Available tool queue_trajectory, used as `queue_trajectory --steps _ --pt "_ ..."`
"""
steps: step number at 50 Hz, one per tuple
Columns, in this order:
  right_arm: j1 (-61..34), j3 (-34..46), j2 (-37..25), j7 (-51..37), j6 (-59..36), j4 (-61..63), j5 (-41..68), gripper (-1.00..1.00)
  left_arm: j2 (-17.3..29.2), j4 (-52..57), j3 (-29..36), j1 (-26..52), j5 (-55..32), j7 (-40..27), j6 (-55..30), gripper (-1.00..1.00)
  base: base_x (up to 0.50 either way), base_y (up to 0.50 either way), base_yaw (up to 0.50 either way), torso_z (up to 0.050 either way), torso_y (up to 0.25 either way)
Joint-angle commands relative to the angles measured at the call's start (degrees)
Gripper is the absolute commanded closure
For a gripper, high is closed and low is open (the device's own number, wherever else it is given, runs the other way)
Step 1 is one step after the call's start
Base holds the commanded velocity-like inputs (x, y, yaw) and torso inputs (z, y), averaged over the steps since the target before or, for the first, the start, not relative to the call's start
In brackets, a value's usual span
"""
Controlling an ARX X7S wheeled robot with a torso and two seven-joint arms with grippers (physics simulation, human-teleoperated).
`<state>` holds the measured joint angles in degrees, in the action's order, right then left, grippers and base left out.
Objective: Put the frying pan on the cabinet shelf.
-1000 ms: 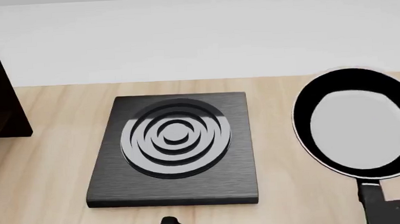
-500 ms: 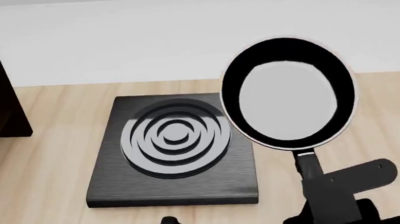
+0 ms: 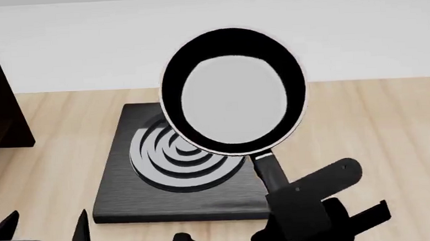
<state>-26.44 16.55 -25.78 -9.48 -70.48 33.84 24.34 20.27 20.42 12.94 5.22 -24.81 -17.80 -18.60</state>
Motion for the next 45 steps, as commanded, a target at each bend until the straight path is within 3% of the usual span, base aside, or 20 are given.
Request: queue_trajectory --steps 1,6,13,16,25,27,34,45 --pt "-4.4 1.8 1.0 -0.6 -0.5 5.8 -1.0 1.0 5.8 13.5 -2.3 6.1 -14.4 0.5 -18.4 -1.0 0.0 0.0 0.0 0.0 0.0" --pt "-7.3 1.6 1.0 0.6 -2.9 8.1 0.7 1.0 5.2 15.6 -9.5 10.6 -33.1 -3.0 -26.5 -1.0 0.0 0.0 0.0 0.0 0.002" --pt "-7.5 1.5 1.2 1.0 -3.4 9.1 1.7 1.0 6.4 15.8 -13.5 15.7 -44.6 -9.7 -31.6 -1.0 0.0 0.0 0.0 0.0 0.002" --pt "-7.6 2.5 1.5 1.1 -3.2 9.0 1.8 1.0 8.2 17.9 -12.7 17.3 -49.1 -8.9 -34.1 -1.0 0.0 0.0 0.0 0.0 0.004" --pt "-8.9 3.1 2.7 1.0 -4.9 10.1 2.9 1.0 9.4 19.1 -17.0 17.9 -69.7 -15.3 -32.7 -1.0 0.0 0.0 0.0 0.001 0.001" --pt "-9.2 3.0 2.9 0.9 -5.5 10.5 3.2 1.0 10.5 20.0 -16.1 18.6 -68.8 -14.2 -34.1 -1.0 0.0 0.0 0.0 0.0 0.005" --pt "-9.1 3.3 3.3 0.6 -5.0 10.6 3.3 1.0 10.0 18.4 -15.7 19.0 -78.4 -17.0 -32.1 -1.0 0.0 0.0 0.0 0.0 0.001" --pt "-8.5 2.2 4.2 0.1 -6.3 12.8 4.8 1.0 6.8 12.8 -11.7 20.1 -79.9 -16.9 -31.7 -1.0 0.0 0.0 0.0 0.001 0.001"
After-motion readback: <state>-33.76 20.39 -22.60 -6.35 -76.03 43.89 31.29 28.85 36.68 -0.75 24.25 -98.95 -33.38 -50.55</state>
